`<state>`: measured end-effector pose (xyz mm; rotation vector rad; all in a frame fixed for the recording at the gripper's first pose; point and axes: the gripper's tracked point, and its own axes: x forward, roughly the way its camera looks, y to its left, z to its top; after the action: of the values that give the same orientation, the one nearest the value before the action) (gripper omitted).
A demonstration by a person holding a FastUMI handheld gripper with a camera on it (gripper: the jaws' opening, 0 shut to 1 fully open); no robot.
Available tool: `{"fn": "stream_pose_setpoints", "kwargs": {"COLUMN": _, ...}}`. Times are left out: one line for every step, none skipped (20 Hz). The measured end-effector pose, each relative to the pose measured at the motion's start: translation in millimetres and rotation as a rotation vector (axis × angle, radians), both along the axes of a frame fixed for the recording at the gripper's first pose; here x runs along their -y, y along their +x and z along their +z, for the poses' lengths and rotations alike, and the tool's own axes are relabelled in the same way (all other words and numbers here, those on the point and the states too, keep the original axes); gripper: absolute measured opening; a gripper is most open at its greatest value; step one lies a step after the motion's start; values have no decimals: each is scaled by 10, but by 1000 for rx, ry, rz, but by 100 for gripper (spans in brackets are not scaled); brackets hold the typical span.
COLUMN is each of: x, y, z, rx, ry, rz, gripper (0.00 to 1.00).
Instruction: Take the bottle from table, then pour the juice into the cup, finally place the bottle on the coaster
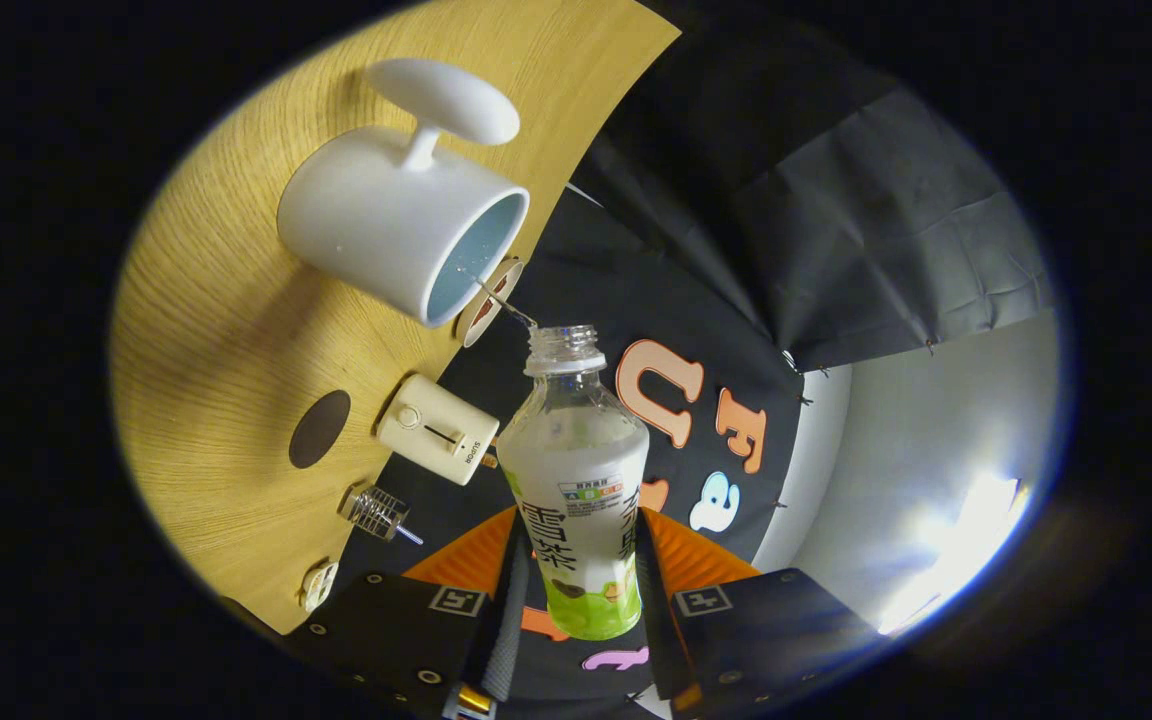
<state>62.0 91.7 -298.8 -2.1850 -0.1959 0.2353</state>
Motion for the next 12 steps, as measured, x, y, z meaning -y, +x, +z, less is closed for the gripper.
{"fn": "stream_pose_setpoints", "kwargs": {"x": -11, "y": 11, "z": -10, "rx": 1, "ry": -11, "rz": 5, "gripper": 54}}
{"fn": "stream_pose_setpoints", "kwargs": {"x": -28, "y": 27, "z": -11, "rx": 1, "ry": -24, "rz": 11, "gripper": 54}}
{"fn": "stream_pose_setpoints", "kwargs": {"x": -20, "y": 38, "z": -11, "rx": 2, "ry": -36, "rz": 16, "gripper": 54}}
{"fn": "stream_pose_setpoints", "kwargs": {"x": -33, "y": 33, "z": 2, "rx": 1, "ry": -46, "rz": 21, "gripper": 54}}
{"fn": "stream_pose_setpoints", "kwargs": {"x": -40, "y": 30, "z": 7, "rx": 3, "ry": -49, "rz": 24, "gripper": 54}}
{"fn": "stream_pose_setpoints", "kwargs": {"x": -28, "y": 29, "z": -6, "rx": 2, "ry": -46, "rz": 22, "gripper": 54}}
{"fn": "stream_pose_setpoints", "kwargs": {"x": -24, "y": 21, "z": -13, "rx": 2, "ry": -37, "rz": 18, "gripper": 54}}
{"fn": "stream_pose_setpoints", "kwargs": {"x": -26, "y": 35, "z": -11, "rx": 0, "ry": -26, "rz": 12, "gripper": 54}}
{"fn": "stream_pose_setpoints", "kwargs": {"x": -21, "y": 32, "z": -16, "rx": -2, "ry": -7, "rz": 2, "gripper": 54}}
{"fn": "stream_pose_setpoints", "kwargs": {"x": -14, "y": 35, "z": -24, "rx": -6, "ry": 14, "rz": -7, "gripper": 54}}
{"fn": "stream_pose_setpoints", "kwargs": {"x": -13, "y": 35, "z": -43, "rx": -11, "ry": 36, "rz": -19, "gripper": 54}}
{"fn": "stream_pose_setpoints", "kwargs": {"x": -29, "y": 34, "z": -59, "rx": -19, "ry": 58, "rz": -27, "gripper": 54}}
